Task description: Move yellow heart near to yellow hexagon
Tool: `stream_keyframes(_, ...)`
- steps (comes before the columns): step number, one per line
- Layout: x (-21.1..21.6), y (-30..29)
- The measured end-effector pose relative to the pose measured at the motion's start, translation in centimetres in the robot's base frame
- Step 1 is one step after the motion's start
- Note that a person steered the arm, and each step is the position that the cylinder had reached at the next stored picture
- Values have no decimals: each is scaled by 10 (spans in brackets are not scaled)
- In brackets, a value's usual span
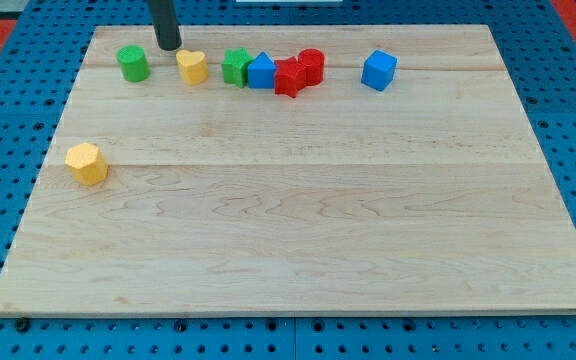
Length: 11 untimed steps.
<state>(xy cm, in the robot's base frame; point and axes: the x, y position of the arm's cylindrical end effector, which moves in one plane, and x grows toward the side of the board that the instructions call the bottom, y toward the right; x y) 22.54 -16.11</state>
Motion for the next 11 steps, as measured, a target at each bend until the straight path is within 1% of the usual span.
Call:
stream_keyframes(1,6,36)
stream_keyframes(2,59,35)
stream_keyframes(3,88,27)
stream_keyframes(4,88,27)
stream_keyframes(5,79,27)
stream_keyframes(6,64,9)
stream_keyframes(7,104,-38)
stream_keyframes(8,107,-39)
stream_keyframes(9,66,-12)
stream_keyframes(10,96,26)
stream_keyframes(11,134,-28)
